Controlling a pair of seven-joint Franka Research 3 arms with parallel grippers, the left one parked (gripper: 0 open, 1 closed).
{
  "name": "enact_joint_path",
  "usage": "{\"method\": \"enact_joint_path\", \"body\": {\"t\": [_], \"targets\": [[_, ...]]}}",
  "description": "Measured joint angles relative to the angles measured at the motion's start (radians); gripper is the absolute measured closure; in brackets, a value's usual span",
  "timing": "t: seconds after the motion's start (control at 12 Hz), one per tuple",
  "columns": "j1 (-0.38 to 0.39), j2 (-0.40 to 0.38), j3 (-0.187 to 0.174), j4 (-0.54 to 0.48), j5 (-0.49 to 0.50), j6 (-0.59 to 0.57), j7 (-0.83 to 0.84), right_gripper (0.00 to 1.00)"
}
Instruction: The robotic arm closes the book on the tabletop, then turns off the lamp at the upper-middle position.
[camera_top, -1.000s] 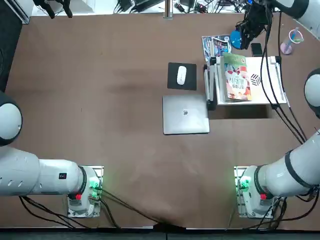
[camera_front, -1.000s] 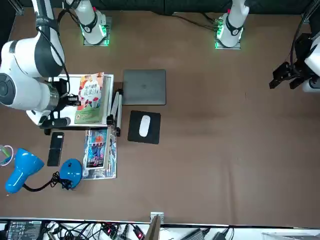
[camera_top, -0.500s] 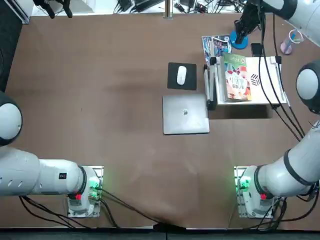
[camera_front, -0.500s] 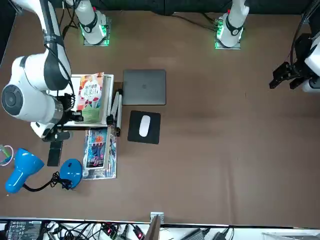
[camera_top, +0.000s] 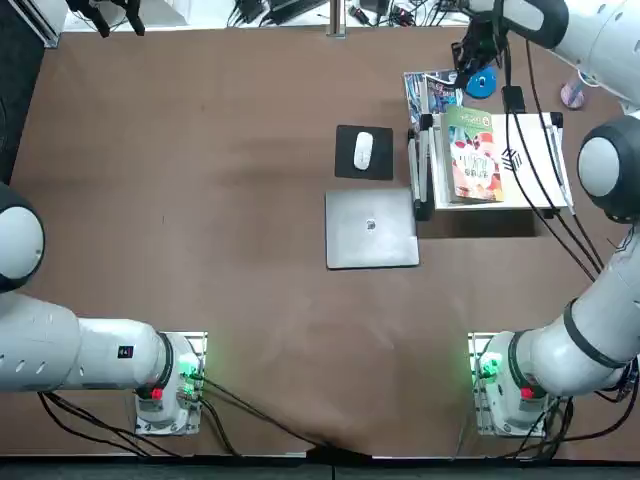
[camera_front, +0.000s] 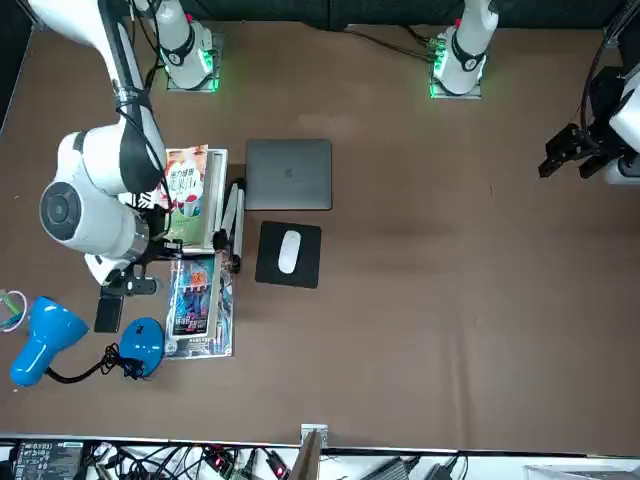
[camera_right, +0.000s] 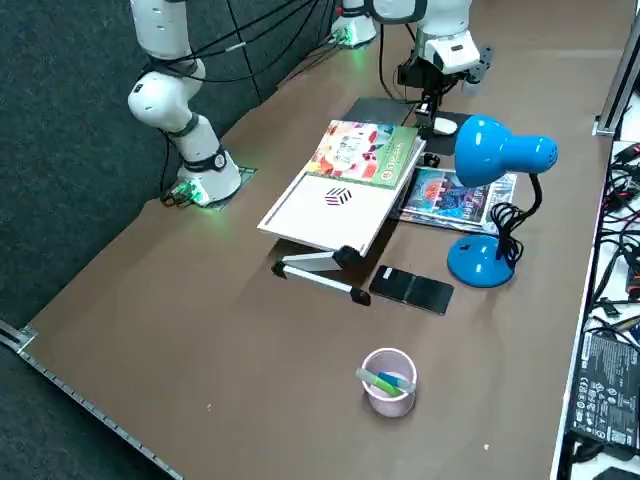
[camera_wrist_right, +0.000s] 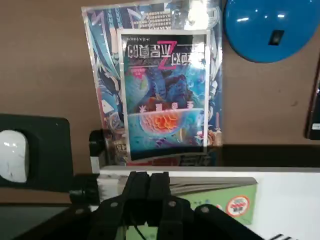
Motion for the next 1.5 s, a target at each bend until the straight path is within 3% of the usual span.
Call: {"method": "enact_joint_path", "body": {"t": [0.58, 1.08, 1.17, 1.5], "targets": [[0.005, 0.049, -0.001, 0.001, -0.014, 0.132, 0.076, 0.99], [0.015, 0.082, -0.002, 0.002, -0.217, 0.178, 0.177, 0.99], [0.013, 0.098, -0.005, 0.002, -0.255, 0.227, 0.201, 0.99], [-0.015, 0.148, -0.018, 0.002, -0.293, 0.348, 0.206, 0.99]]}}
